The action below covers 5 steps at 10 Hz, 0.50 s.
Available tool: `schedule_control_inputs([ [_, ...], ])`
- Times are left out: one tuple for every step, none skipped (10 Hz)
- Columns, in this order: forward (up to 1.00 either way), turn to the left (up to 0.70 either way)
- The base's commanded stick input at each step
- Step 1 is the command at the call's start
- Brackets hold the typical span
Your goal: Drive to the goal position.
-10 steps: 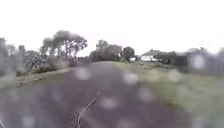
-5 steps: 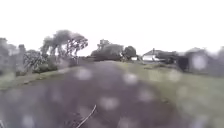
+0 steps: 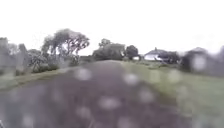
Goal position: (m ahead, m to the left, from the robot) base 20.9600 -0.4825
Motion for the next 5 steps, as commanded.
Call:
schedule_control_inputs([
  [1.0,0.0],
  [1.0,0.0],
  [1.0,0.0],
  [1.0,0.0],
  [1.0,-0.01],
])
